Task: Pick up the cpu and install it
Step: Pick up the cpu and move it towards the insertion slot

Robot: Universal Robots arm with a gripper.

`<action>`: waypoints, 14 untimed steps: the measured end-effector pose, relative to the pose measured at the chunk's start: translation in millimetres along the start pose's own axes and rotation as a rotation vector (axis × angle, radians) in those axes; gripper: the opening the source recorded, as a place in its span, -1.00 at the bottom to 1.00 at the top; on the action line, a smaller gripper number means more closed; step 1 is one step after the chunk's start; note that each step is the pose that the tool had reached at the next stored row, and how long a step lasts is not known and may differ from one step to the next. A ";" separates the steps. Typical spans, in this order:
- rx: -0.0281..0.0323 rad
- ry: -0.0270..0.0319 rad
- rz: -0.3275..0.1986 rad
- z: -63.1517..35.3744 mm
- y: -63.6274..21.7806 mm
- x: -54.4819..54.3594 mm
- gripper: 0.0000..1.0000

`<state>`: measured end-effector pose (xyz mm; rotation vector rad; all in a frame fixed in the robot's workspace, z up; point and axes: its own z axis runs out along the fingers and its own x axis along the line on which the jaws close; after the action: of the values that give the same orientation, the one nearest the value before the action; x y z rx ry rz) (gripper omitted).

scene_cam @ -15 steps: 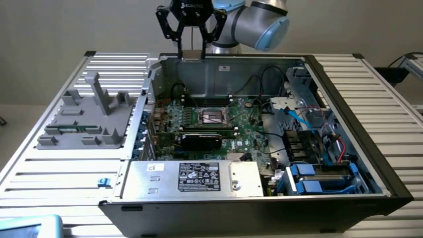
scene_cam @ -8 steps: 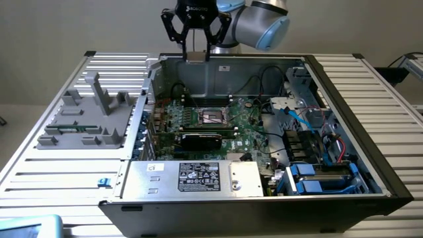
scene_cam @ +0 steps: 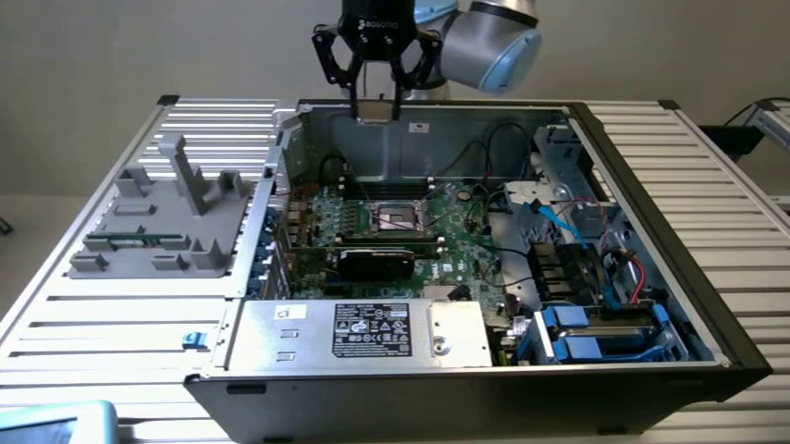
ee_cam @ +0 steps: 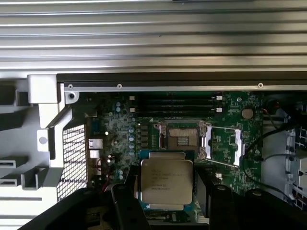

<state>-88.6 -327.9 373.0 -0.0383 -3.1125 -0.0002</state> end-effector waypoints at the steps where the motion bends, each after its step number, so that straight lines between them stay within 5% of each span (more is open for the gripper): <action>1: 0.0000 -0.0001 0.000 0.8 0.0 -2.1 0.11; 14: 0.0001 -0.0003 0.001 15.1 0.6 -24.6 0.11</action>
<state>-64.5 -327.9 357.2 -0.0396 -3.1128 -0.0001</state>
